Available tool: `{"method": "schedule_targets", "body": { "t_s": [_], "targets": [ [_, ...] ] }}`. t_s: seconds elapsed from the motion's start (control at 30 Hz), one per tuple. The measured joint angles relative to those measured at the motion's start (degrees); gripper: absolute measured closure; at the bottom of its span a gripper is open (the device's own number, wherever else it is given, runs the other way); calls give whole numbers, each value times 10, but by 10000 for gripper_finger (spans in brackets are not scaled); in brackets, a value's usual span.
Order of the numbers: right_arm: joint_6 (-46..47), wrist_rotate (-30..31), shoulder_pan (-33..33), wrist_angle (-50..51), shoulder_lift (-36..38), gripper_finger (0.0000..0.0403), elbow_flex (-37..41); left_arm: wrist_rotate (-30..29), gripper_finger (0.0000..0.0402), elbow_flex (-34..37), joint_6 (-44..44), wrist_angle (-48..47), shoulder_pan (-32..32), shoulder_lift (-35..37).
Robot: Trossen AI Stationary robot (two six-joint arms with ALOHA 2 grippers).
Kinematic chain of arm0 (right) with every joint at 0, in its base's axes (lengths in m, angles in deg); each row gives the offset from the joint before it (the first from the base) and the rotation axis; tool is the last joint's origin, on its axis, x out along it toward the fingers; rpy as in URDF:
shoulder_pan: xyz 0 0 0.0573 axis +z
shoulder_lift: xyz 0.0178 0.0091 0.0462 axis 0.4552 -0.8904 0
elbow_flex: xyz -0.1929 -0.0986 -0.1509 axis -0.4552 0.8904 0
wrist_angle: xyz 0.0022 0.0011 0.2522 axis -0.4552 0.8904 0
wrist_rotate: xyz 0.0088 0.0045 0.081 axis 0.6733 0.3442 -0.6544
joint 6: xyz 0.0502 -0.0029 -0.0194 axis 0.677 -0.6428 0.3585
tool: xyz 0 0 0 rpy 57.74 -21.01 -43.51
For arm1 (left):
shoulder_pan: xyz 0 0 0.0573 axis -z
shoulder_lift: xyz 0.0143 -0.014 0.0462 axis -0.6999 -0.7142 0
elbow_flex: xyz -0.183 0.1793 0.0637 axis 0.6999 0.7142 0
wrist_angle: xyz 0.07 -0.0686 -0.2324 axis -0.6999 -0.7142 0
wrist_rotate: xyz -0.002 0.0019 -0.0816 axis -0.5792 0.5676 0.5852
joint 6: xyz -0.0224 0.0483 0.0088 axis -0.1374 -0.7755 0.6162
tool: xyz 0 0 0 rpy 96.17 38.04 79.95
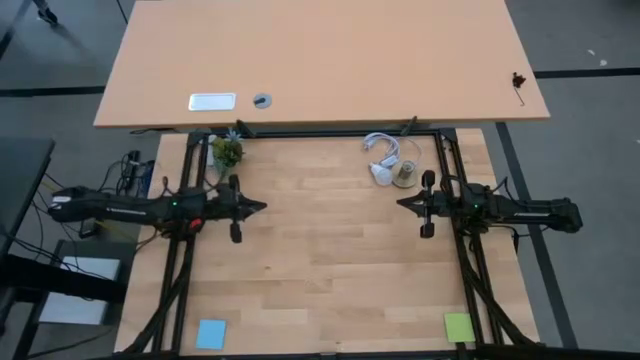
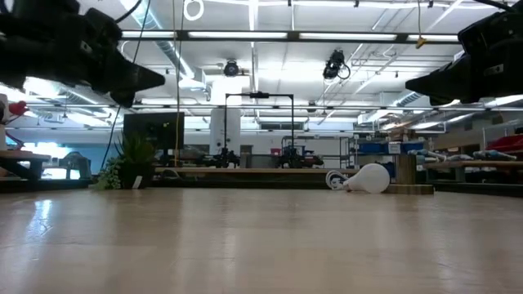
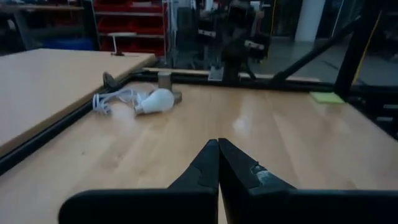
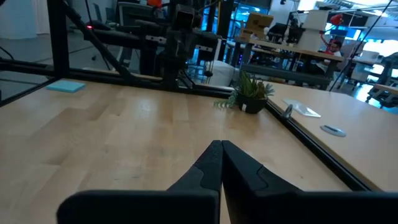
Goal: Screw lightbulb
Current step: Move the lightbulb to the center of the table
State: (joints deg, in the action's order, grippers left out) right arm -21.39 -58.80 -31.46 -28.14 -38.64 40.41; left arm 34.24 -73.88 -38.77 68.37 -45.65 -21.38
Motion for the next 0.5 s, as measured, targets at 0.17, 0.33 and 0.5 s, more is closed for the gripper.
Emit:
{"method": "schedule_targets", "body": {
  "t_s": [0.17,0.33,0.5],
  "targets": [
    [0,0,0,0,0,382,0,-37,386,-46,-53,47,0,-131],
    [0,0,0,0,0,385,0,-73,343,-116,-111,84,-11,-259],
    [0,0,0,0,0,386,0,-71,292,-220,-117,84,-27,-384]
  ]
}}
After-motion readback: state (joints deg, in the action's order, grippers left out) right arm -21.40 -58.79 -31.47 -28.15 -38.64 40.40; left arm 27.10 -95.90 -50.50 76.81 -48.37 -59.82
